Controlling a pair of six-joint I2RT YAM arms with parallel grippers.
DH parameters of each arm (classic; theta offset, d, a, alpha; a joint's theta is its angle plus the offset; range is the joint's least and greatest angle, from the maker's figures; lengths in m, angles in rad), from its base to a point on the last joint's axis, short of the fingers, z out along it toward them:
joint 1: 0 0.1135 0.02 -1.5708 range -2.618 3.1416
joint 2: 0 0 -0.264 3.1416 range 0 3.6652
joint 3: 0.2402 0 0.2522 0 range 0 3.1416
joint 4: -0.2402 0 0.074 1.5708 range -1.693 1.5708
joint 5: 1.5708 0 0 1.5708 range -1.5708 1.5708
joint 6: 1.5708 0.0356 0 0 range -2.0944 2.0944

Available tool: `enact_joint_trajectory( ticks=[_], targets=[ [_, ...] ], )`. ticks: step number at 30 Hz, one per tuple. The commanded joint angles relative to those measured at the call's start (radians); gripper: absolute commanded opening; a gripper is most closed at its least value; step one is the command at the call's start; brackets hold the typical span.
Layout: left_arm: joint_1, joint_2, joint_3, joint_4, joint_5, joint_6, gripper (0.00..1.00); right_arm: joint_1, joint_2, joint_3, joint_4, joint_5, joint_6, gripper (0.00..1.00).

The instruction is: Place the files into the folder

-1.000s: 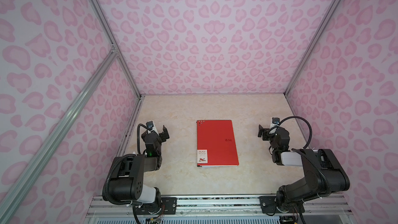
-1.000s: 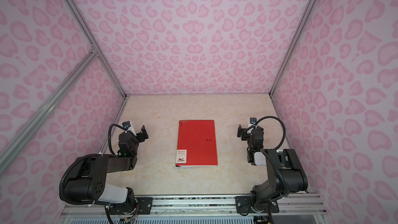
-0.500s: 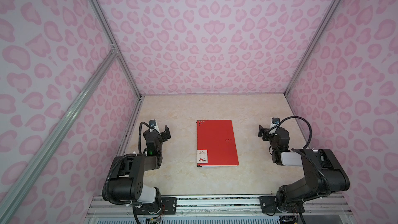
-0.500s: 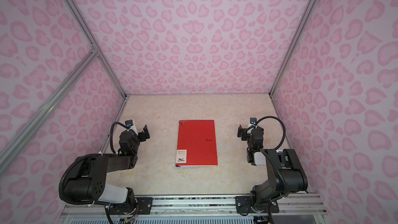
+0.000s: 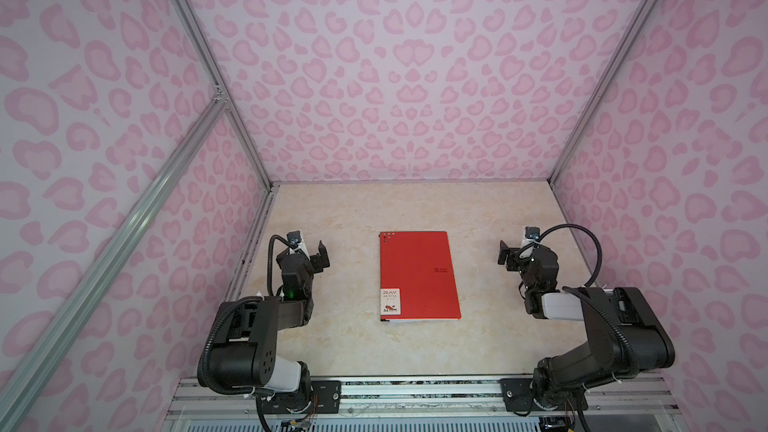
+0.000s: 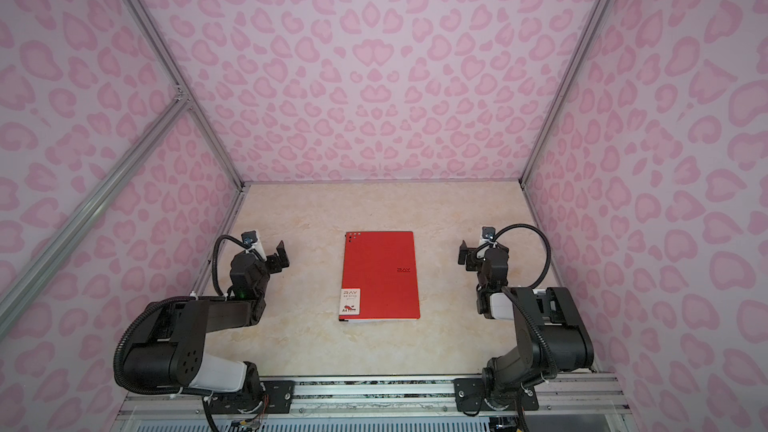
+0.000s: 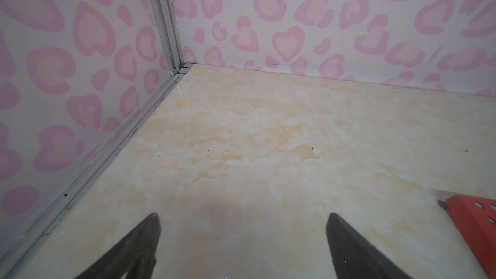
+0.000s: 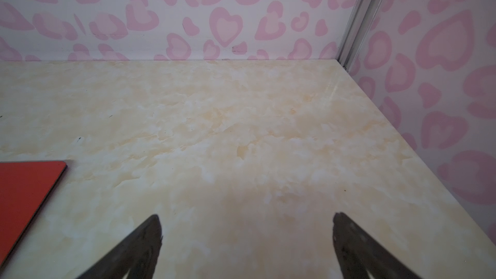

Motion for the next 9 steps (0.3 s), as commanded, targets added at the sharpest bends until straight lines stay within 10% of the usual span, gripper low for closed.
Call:
enact_joint_trajectory(
  ticks=[1, 9],
  targets=[
    [-0.001, 0.004, 0.010, 0.012, 0.005, 0.014, 0.97, 0.001, -0.001, 0.000, 0.006, 0.014, -0.004, 1.00],
    [0.013, 0.004, 0.016, 0.001, 0.071, 0.024, 0.97, 0.000, 0.000, 0.000, 0.007, 0.014, -0.004, 1.00]
  ],
)
